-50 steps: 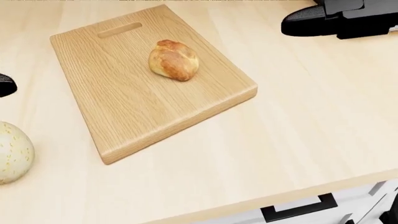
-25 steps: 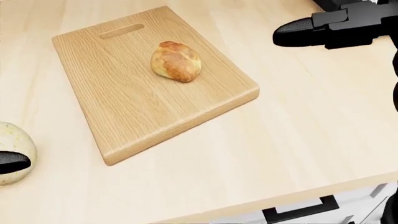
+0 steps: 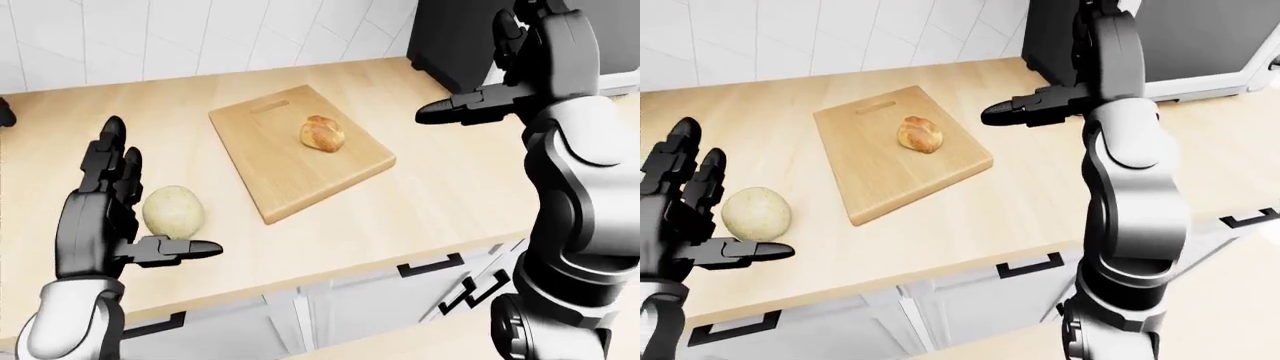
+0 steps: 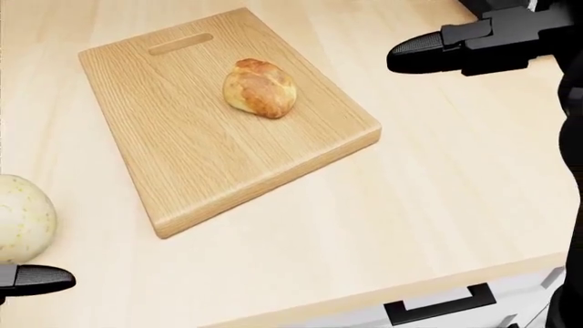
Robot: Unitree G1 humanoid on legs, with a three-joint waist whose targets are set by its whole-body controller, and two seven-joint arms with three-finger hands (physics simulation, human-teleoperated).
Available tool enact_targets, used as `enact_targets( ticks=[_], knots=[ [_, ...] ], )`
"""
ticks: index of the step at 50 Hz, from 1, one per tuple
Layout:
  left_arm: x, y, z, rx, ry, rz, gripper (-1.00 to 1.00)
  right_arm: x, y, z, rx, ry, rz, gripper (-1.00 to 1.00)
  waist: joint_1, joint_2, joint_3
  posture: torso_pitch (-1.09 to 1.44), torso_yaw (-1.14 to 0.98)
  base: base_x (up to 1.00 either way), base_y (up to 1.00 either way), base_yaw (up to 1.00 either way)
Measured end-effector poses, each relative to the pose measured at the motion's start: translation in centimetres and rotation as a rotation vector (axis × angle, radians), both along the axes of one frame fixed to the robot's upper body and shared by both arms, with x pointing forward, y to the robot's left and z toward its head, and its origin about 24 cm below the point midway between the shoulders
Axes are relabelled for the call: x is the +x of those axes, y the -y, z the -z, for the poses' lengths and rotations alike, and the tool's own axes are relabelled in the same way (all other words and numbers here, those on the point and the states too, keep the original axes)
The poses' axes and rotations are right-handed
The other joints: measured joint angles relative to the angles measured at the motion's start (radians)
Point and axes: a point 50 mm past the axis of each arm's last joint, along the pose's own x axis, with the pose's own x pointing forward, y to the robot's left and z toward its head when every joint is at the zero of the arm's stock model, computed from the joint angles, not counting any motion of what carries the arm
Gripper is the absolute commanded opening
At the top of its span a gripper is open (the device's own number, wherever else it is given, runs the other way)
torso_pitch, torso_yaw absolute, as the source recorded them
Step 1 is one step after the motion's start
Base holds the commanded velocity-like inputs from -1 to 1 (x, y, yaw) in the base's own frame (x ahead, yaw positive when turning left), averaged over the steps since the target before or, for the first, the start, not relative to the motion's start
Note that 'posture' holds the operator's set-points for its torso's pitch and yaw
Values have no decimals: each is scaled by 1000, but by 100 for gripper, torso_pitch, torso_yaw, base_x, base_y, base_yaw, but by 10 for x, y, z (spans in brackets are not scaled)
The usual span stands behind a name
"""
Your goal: Place the bread and cheese on the cutting board.
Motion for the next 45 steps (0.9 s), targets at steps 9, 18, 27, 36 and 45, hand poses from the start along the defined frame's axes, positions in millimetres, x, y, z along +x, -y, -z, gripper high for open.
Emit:
enact_targets(
  ticks=[9, 18, 27, 36, 45],
  knots=[
    [4, -1, 8, 16, -19, -4, 83, 2, -3, 1, -2, -5, -6, 100, 0, 1, -1, 0, 0, 0, 0, 0],
    [6, -5, 14, 33, -27, -28, 37, 1, -3, -1, -4, 0, -8, 100, 1, 1, -3, 0, 0, 0, 0, 0],
    [10, -9, 21, 49, -32, -38, 36, 0, -4, -3, -8, 5, -9, 100, 2, 4, -7, 0, 0, 0, 0, 0],
    [14, -11, 32, 80, -53, -55, 31, 1, -4, -1, -9, -2, -11, 100, 2, 2, -6, 0, 0, 0, 0, 0],
    [16, -13, 35, 110, -55, -76, -4, 0, -7, -2, -11, 5, -21, 100, 2, 3, -8, 0, 0, 0, 0, 0]
  ],
)
